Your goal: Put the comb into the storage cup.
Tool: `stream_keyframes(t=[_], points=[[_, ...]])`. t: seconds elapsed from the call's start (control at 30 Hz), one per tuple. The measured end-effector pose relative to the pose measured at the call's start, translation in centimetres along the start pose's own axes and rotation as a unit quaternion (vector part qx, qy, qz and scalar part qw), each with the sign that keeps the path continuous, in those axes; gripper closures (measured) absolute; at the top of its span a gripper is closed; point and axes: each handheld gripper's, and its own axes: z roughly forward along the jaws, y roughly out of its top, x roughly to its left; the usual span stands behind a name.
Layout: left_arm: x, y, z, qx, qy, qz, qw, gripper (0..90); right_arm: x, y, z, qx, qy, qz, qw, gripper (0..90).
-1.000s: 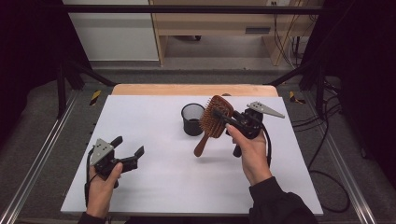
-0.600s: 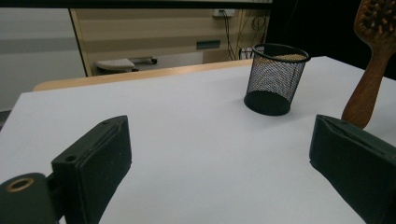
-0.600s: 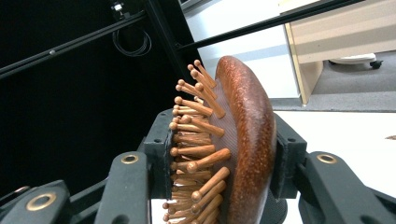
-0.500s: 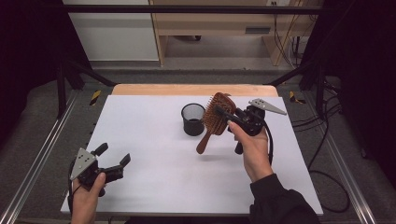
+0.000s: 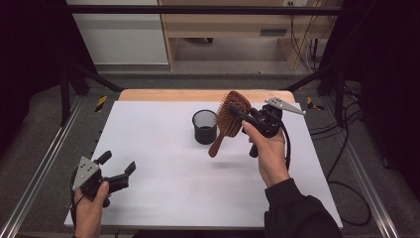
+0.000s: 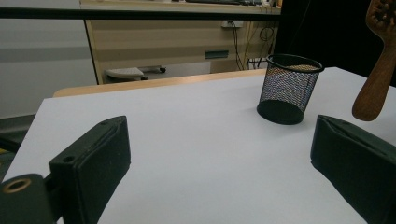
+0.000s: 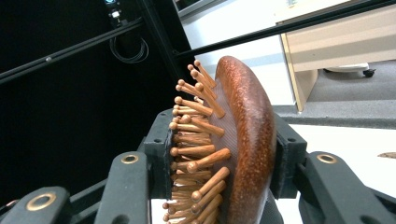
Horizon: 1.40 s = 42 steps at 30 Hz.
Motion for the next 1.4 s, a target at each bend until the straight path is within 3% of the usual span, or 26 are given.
stream_keyframes(t=[0.6,1.1,1.4], points=[[-0.1,-0.1,0.1,-0.001,-0.003,0.001,1.0000,5.2,0.6,2.1,0.3,-0.014,0.002,-0.003,0.9999,52.3],[0.0,-0.2,0.1,-0.006,0.002,0.006,1.0000,5.1,1.6,3.5,2.0,-0.025,0.011,0.003,0.9996,52.3],[0.2,-0.2,0.3,-0.009,0.004,-0.002,1.0000,1.2,2.3,5.0,3.0,-0.040,0.009,0.004,0.9992,52.3]])
